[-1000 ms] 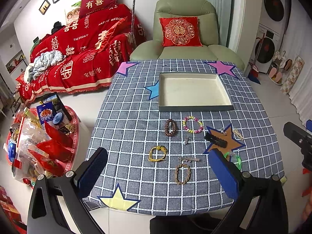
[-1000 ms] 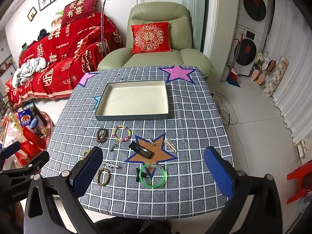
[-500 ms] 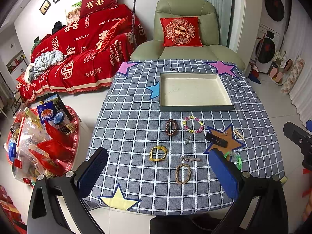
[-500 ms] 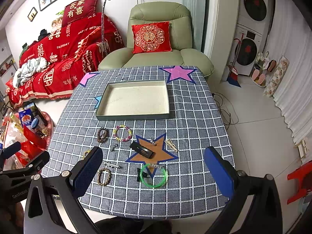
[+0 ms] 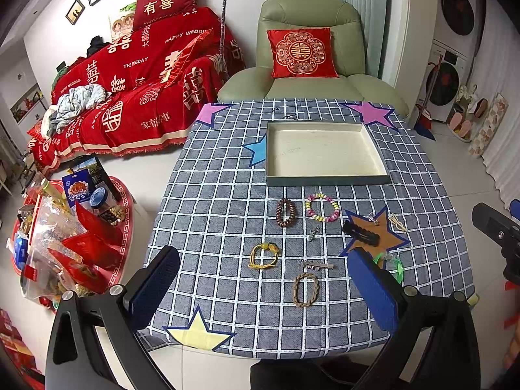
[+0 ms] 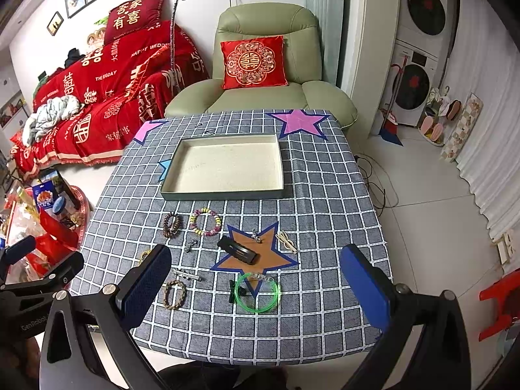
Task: Organize jewelry
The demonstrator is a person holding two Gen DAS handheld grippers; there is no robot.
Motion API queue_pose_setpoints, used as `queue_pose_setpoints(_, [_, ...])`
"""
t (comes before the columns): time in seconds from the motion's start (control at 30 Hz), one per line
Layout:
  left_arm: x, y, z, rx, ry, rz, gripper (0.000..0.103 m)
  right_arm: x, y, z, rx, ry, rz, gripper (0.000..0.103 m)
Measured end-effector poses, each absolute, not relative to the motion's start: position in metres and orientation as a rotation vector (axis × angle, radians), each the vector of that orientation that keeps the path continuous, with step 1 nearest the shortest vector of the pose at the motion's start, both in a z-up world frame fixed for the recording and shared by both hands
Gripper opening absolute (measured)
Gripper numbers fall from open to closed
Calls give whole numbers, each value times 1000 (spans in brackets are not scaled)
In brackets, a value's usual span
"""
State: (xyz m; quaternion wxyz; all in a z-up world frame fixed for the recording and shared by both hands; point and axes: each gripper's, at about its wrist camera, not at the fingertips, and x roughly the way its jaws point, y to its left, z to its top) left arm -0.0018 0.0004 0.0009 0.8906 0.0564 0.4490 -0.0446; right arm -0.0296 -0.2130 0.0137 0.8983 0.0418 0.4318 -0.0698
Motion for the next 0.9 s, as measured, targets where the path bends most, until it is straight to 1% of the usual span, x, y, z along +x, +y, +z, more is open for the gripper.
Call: queue_pose_setpoints(0.9, [-3,5,0,115,934,-89,103,-29,-212,14,88,895,-144,103])
